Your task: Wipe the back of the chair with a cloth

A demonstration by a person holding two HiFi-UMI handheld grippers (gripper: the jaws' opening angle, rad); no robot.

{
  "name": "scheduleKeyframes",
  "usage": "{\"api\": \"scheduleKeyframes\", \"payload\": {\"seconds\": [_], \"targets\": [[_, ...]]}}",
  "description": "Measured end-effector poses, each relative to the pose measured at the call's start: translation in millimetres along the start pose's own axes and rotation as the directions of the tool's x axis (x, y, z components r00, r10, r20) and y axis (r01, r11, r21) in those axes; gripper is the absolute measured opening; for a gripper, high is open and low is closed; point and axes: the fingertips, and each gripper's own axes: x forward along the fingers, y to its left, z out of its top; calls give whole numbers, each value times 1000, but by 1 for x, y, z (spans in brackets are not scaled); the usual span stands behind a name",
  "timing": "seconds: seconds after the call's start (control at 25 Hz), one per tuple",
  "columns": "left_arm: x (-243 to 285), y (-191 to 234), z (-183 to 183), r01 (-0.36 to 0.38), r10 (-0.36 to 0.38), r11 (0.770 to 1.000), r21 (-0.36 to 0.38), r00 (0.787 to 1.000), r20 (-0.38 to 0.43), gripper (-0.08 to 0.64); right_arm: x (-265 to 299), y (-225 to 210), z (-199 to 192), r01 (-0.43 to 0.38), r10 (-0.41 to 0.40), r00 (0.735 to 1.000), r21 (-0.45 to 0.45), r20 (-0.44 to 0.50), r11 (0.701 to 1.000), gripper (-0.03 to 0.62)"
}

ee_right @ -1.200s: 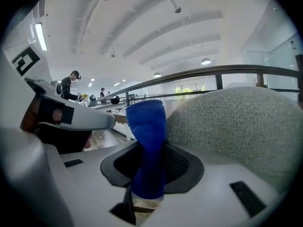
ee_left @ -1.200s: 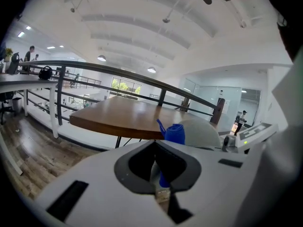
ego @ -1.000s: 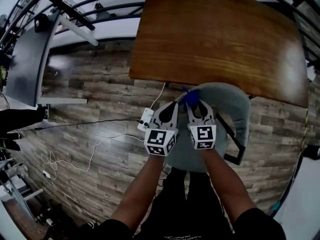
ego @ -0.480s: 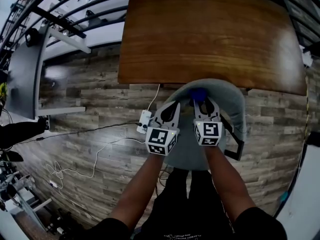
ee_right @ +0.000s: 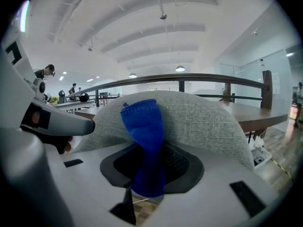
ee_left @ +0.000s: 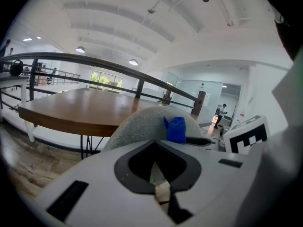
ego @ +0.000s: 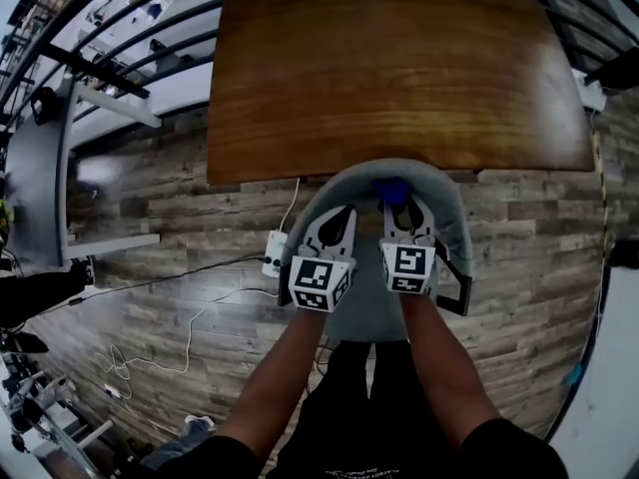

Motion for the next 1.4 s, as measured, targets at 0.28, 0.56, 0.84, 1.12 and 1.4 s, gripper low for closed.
{"api": "scheduleKeyframes", "payload": {"seconds": [0.28,0.56,0.84,1.12,1.4], "targets": [[18,-28,1,57,-57,998,23,998,-20,-2,-16,-36,-6,87,-87,996,-9,-23,996,117],[24,-51,-7,84,-84,996,15,996,-38,-2,-33,-61,-16,130,-130,991,18,-31,991,117],[26,-58,-12,79,-79,997,0,996,-46,-2,-51,-83,-26,164,-162,986,48,-37,985,117],[30,-74,-14,110,-109,994,4,993,-54,-2,-66,-98,-35,187,-186,981,27,-50,982,117],[25,-76,-7,140,-141,990,-31,990,-31,-2,-76,-108,-43,214,-213,976,38,-48,976,117]]}}
